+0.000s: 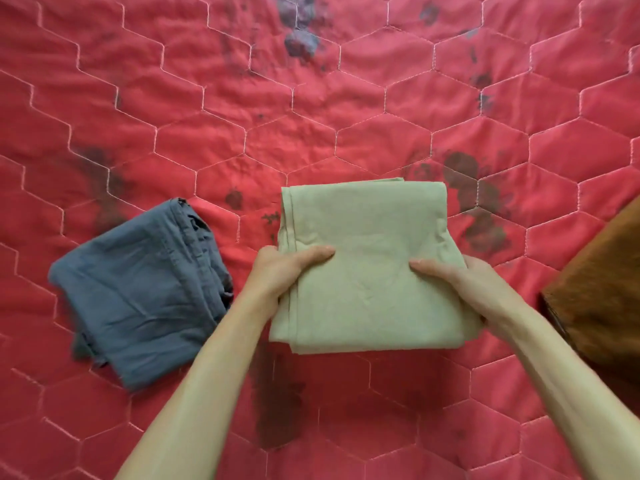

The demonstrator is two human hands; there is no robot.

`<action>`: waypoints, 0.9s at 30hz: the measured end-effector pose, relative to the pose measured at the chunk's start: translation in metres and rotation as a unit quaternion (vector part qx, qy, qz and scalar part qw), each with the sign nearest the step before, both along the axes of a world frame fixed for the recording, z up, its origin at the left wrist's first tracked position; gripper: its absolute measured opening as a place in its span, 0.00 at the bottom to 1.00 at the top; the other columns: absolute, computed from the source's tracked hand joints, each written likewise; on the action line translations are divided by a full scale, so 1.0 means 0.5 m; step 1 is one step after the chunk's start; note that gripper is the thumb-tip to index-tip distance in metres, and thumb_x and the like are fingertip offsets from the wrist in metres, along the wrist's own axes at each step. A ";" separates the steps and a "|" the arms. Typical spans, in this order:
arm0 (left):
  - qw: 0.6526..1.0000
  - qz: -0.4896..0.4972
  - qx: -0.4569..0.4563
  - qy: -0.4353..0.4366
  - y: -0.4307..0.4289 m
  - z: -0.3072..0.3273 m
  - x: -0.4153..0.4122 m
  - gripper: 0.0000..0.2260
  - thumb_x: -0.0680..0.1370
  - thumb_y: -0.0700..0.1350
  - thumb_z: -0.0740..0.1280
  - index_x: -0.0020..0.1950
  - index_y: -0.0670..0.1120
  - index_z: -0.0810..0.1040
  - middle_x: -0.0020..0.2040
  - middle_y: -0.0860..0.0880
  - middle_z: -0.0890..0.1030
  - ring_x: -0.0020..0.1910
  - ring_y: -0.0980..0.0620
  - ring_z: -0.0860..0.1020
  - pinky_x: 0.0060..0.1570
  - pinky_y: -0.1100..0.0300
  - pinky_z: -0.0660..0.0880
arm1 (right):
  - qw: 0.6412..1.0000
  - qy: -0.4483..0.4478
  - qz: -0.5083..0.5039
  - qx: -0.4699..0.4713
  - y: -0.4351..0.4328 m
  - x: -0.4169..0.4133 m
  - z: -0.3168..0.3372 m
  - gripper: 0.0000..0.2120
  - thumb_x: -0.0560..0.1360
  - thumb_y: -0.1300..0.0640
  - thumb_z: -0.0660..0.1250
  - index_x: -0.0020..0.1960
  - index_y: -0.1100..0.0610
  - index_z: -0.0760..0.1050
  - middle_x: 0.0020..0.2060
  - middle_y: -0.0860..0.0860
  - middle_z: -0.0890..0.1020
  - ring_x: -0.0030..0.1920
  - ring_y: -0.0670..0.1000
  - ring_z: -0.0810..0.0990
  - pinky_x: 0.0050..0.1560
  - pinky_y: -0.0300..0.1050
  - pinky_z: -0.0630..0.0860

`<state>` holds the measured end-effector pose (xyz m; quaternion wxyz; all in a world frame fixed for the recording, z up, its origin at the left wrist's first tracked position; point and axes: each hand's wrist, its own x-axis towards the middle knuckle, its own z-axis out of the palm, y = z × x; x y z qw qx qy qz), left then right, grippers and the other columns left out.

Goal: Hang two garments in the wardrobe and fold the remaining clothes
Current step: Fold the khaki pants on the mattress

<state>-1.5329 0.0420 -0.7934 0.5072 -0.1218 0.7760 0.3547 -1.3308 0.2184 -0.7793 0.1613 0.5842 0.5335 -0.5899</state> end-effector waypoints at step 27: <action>0.968 0.064 -0.149 0.190 -0.481 0.029 -0.235 0.33 0.69 0.70 0.70 0.60 0.46 0.68 0.65 0.45 0.77 0.65 0.42 0.75 0.64 0.50 0.71 | 0.966 0.062 0.242 0.060 -0.426 -0.405 -0.025 0.37 0.67 0.40 0.77 0.68 0.52 0.66 0.60 0.49 0.79 0.61 0.54 0.78 0.57 0.49 0.75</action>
